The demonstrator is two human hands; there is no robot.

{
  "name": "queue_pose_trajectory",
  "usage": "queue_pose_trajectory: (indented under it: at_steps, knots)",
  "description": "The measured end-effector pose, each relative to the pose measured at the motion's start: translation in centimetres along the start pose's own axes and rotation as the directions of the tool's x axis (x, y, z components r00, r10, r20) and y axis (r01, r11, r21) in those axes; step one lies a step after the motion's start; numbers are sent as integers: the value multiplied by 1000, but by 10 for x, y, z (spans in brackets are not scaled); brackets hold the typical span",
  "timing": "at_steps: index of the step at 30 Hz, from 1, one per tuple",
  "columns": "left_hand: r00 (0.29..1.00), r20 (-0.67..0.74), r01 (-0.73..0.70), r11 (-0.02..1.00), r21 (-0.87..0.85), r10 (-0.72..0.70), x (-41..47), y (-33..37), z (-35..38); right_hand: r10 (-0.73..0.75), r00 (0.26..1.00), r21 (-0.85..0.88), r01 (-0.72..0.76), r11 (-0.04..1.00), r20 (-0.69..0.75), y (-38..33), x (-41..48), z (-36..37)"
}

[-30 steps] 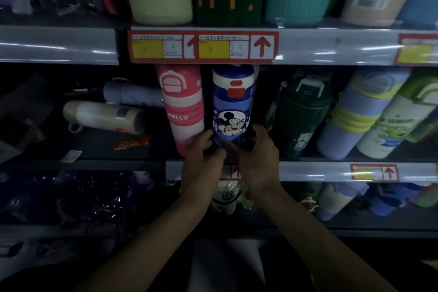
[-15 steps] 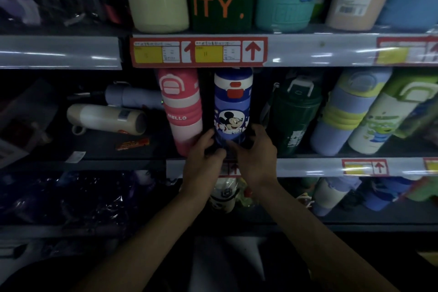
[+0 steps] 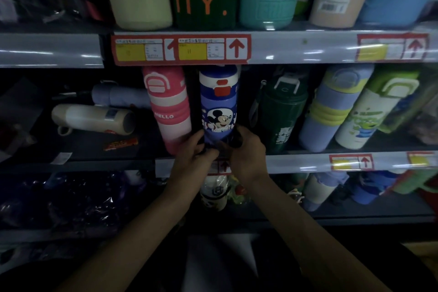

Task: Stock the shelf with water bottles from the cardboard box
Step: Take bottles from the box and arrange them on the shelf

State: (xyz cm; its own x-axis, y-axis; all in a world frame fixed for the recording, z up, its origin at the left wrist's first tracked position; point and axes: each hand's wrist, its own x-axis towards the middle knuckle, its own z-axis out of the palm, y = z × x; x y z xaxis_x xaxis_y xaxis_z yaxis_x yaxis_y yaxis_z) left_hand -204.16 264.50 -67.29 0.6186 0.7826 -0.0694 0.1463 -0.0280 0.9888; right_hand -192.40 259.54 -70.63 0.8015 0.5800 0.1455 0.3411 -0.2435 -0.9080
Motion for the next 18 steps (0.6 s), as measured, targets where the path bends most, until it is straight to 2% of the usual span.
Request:
queue_pose_trajectory:
  at_steps: [11,18]
  knots:
    - [999,9,-42,999,14,42,-2,-5,3,-50,996,1,50,999,-74,5,-3,3]
    - [999,35,-6,1000,7,6,-2,2,-4,-38,998,-37,37,999,-44,4,-7,-9]
